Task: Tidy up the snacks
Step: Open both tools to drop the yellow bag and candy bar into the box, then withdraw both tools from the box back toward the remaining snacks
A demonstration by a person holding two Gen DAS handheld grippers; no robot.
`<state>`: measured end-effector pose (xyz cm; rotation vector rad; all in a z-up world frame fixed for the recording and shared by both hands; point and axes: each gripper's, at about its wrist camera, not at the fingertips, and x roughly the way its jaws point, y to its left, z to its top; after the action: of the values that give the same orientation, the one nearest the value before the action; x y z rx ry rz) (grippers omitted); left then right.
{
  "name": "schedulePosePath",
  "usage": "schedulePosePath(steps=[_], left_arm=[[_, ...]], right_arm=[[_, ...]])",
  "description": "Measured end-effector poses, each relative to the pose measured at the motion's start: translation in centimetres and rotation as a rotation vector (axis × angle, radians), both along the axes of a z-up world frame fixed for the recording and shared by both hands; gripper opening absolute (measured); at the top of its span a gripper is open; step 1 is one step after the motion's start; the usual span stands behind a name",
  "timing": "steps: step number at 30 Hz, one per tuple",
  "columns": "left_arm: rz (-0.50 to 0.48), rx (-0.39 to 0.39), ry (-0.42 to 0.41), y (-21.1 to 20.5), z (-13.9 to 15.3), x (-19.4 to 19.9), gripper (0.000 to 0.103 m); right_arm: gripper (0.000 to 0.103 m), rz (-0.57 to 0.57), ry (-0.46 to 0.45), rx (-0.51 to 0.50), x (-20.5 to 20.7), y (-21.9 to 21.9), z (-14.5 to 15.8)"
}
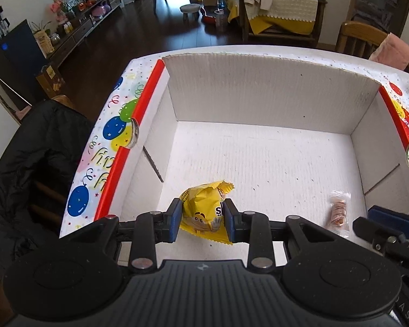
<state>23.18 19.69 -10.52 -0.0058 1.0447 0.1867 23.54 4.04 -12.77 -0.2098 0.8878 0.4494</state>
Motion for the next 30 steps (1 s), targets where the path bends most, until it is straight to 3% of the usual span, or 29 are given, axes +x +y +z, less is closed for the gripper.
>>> schedulePosePath(steps=[3, 7, 14, 28, 30], left_arm=[[0.0, -0.019, 0.006, 0.0, 0.2, -0.3, 0.033], [0.012, -0.049, -0.021, 0.2, 0.8, -0.8, 0.058], [0.024, -0.048, -0.073, -0.4, 2.9, -2.4, 0.06], [-0.015, -0.04, -0.17, -4.8, 7.3, -7.3, 0.064], [-0.022, -0.039, -0.187, -5.5, 7.8, -8.0, 0.064]], right_arm=[[0.014, -0.003, 0.0, 0.008, -0.2, -0.2, 0.2], [0.017, -0.014, 0.003, 0.032, -0.3, -0.9, 0.6], [0.028, -0.025, -0.028, 0.084, -1.3, -2.1, 2.1], [0.063, -0.038, -0.112, 0.162, -4.9, -6.4, 5.6], [0.064, -0.044, -0.122, 0.173, -5.4, -7.3, 6.0]])
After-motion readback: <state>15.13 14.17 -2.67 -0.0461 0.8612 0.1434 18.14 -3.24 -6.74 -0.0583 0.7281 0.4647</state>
